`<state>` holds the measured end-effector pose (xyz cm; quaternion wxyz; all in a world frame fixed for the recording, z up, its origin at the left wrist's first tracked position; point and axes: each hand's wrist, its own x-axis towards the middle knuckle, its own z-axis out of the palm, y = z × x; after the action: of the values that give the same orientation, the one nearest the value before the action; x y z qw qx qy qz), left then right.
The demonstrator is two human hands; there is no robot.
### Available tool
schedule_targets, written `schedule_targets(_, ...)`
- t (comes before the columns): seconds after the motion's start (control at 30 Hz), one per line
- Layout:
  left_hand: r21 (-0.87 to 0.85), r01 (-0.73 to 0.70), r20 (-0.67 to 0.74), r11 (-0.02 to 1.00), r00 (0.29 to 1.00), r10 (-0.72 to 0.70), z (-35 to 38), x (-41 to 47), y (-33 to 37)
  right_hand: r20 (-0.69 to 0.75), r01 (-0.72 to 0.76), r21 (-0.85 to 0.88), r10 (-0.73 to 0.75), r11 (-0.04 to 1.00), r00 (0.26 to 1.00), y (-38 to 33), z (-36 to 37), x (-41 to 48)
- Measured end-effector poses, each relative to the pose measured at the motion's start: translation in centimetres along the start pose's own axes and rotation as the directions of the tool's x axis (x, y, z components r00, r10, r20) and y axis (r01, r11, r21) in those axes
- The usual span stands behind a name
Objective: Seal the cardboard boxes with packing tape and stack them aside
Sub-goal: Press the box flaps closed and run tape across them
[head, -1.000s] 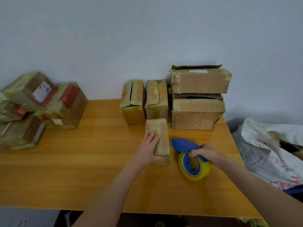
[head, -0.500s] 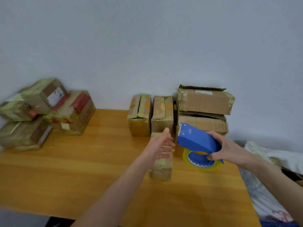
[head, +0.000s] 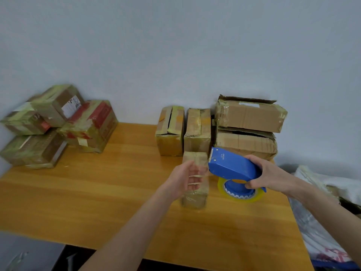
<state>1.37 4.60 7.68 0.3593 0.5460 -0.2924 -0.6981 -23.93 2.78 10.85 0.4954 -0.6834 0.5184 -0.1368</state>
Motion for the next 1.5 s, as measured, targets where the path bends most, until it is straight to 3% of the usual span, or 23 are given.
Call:
schedule_targets(0.13, 0.216, -0.048, -0.097, 0.975, 0.993, 0.071, 0.0, -0.2, -0.2, 0.035, 0.041, -0.074, -0.039, 0.996, 0.999, -0.7, 0.2, 0.0)
schedule_targets(0.3, 0.321, -0.070, -0.218, 0.945, 0.965, 0.146, -0.3, 0.0, -0.7, 0.032, 0.097, -0.285, -0.092, 0.954, 0.995, -0.8, 1.0, 0.4)
schedule_targets(0.47, 0.412, -0.098, -0.198, 0.906, 0.961, 0.194, -1.8, -0.9, -1.2, 0.081, 0.165, -0.415, -0.145, 0.895, 0.986, -1.4, 1.7, 0.5)
schedule_targets(0.67, 0.417, -0.075, -0.308, 0.906, 0.926, 0.219, -7.4, -2.8, -2.5, 0.090, 0.110, -0.441, -0.078, 0.891, 0.993, 0.6, 0.1, -1.0)
schedule_targets(0.87, 0.412, -0.012, -0.346, 0.911, 0.923, 0.169, -7.5, -1.4, -4.5, 0.086, 0.053, -0.515, -0.010, 0.855, 0.996, 3.0, 1.0, -0.3)
schedule_targets(1.27, 0.525, 0.043, -0.342, 0.850, 0.925, 0.165, -8.3, 1.4, -7.0, 0.106, -0.006, -0.579, 0.082, 0.816, 0.991, 6.0, 3.0, 2.3)
schedule_targets(1.4, 0.527, 0.031, -0.332, 0.849, 0.927, 0.172, -7.9, 1.9, -7.5, 0.135, -0.050, -0.530, 0.143, 0.847, 0.981, 6.7, 4.1, 3.0)
schedule_targets(1.5, 0.630, 0.097, -0.344, 0.770, 0.924, 0.165, -8.4, 2.5, -7.8, 0.132, -0.061, -0.517, 0.150, 0.854, 0.980, 7.0, 4.3, 3.2)
